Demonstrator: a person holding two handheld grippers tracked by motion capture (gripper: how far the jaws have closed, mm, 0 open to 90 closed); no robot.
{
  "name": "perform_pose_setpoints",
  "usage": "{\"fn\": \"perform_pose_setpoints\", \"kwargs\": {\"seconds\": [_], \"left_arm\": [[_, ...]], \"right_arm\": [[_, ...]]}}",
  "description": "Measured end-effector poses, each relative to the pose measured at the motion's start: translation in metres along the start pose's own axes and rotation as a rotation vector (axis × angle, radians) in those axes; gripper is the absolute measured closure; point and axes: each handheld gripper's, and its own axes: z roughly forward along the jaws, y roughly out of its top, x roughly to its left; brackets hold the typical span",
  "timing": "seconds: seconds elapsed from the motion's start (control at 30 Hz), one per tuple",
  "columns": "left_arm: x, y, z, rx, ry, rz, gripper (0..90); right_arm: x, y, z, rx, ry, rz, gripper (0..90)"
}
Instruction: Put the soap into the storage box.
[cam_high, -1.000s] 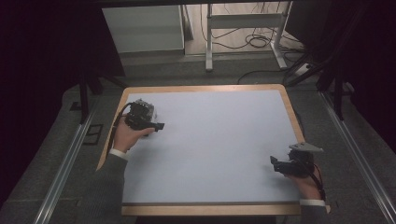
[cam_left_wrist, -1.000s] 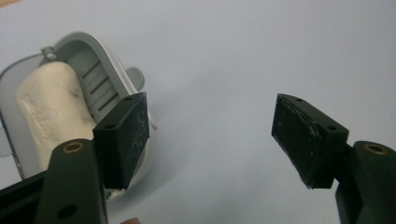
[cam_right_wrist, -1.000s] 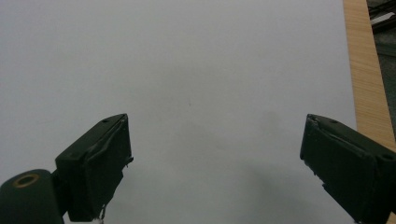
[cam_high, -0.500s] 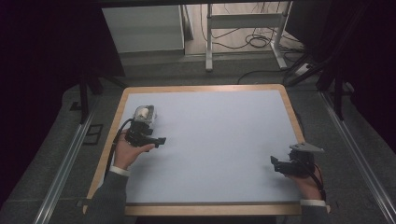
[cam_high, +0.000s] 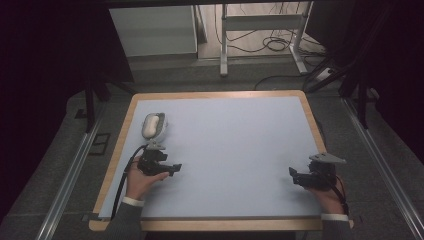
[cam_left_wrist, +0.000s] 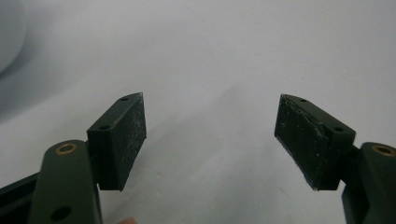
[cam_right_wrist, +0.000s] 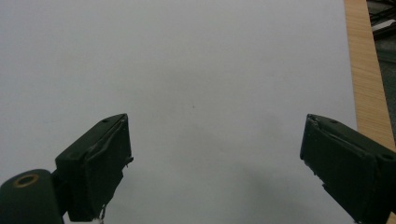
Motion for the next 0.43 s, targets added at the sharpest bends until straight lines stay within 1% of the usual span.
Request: {"fn": "perform_pose_setpoints", "kwargs": {"seconds": [0.07, 0.17, 0.27, 0.43], "left_arm": [[-0.0001, -0.0034, 0.0007, -0.001, -0.003, -0.003, 25.2], [-0.0002, -0.005, -0.0005, 0.009, 0.004, 0.011, 24.8], [0.0008, -0.0063, -0.0059, -0.011, 0.005, -0.002, 24.7], [0.0025, -0.009, -0.008, -0.016, 0.008, -0.007, 24.5]], "right_arm": [[0.0005, 0.0003, -0.0003, -0.003, 0.003, -0.003, 8.5], [0.0003, 0.0004, -0.0004, -0.005, 0.003, -0.004, 8.5], [0.0001, 0.0006, -0.0008, -0.007, 0.0, -0.005, 8.5], [0.0025, 0.0015, 0.0003, -0.007, 0.002, -0.013, 8.5]]}}
